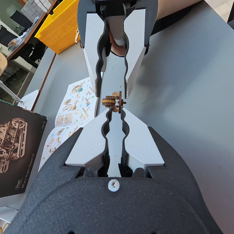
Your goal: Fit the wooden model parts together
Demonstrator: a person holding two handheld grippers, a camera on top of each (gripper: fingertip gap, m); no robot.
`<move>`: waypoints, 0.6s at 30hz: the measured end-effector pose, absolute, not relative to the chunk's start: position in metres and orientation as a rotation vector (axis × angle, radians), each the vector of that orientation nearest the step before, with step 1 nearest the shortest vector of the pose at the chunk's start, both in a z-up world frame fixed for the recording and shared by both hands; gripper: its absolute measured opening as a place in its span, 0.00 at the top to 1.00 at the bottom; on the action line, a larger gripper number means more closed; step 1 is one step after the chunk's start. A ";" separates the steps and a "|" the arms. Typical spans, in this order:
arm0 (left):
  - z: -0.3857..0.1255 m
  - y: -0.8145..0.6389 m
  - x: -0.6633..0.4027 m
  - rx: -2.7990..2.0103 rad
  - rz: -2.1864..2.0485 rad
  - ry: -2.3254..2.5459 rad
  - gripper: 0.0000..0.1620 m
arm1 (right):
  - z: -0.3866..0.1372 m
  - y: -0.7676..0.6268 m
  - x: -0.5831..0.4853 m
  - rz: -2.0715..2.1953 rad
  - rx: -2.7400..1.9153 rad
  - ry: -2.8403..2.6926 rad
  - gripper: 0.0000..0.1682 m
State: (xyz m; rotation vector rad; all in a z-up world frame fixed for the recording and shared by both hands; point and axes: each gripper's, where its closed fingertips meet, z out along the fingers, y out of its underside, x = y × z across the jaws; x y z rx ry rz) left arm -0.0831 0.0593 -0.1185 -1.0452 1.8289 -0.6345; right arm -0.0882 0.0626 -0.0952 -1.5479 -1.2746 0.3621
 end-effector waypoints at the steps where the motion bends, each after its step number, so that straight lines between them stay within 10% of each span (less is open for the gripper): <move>1: -0.120 0.060 -0.083 -1.048 -0.628 1.833 0.93 | -0.097 0.063 -0.089 0.361 -1.545 -1.296 0.82; 18: -0.113 0.059 -0.082 -1.109 -0.786 1.775 0.87 | -0.094 0.058 -0.090 0.495 -1.519 -1.251 0.87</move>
